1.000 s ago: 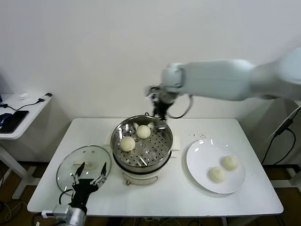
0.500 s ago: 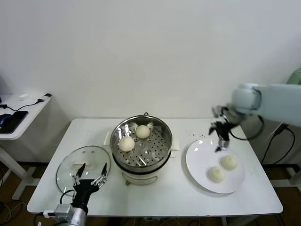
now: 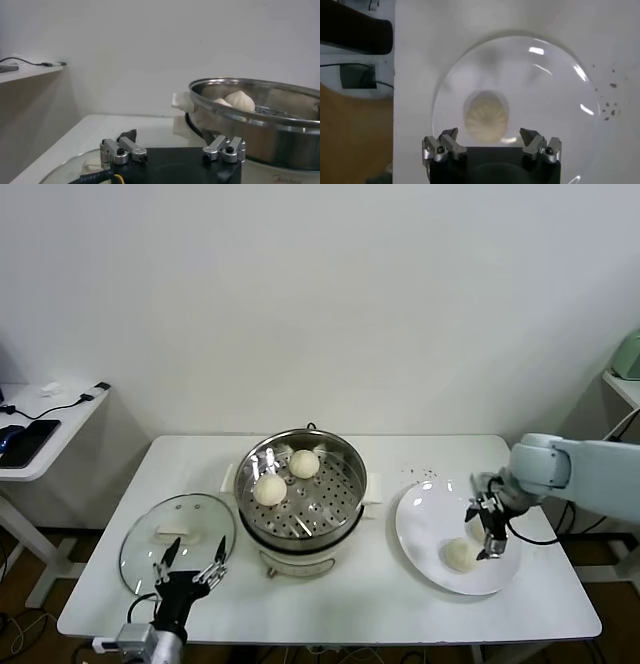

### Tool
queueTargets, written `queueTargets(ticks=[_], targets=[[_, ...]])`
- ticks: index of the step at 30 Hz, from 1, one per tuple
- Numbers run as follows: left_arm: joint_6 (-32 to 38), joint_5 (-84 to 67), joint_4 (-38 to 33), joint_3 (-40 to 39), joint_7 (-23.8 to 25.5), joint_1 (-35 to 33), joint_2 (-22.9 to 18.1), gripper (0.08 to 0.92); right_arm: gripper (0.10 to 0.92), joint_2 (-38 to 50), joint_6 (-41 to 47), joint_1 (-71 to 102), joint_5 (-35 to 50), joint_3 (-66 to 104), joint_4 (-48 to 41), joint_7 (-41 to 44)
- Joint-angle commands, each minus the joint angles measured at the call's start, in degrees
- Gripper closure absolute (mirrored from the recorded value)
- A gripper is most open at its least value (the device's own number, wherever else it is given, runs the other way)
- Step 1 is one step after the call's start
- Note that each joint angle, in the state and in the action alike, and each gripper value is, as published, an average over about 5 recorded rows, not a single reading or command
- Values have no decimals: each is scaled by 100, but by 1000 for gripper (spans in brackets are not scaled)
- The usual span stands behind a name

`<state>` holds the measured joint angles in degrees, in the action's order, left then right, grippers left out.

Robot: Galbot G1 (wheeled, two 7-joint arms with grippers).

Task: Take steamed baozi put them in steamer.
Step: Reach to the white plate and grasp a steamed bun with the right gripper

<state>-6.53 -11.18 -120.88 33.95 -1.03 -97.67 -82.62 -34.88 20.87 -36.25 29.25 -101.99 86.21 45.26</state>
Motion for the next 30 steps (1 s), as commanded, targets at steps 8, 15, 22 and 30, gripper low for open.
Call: queueTargets(ticks=[8,15,22,30], targets=[[27,5,8,32,-11,-67,1,177,203,-191,127,1395,-399,1154,-592,-281],[27,3,8,21,-14,-93,-3,177,203,-249,133,1439,-410,1113,-604,-184],[16,6,-17,9,-14,-101,-13,177,219,-279,180,1429,-468,1113,-609,-160],[11,6,-64,13,-17,-143,-10,177,370,-216,160,927,-400,750,-380,37]])
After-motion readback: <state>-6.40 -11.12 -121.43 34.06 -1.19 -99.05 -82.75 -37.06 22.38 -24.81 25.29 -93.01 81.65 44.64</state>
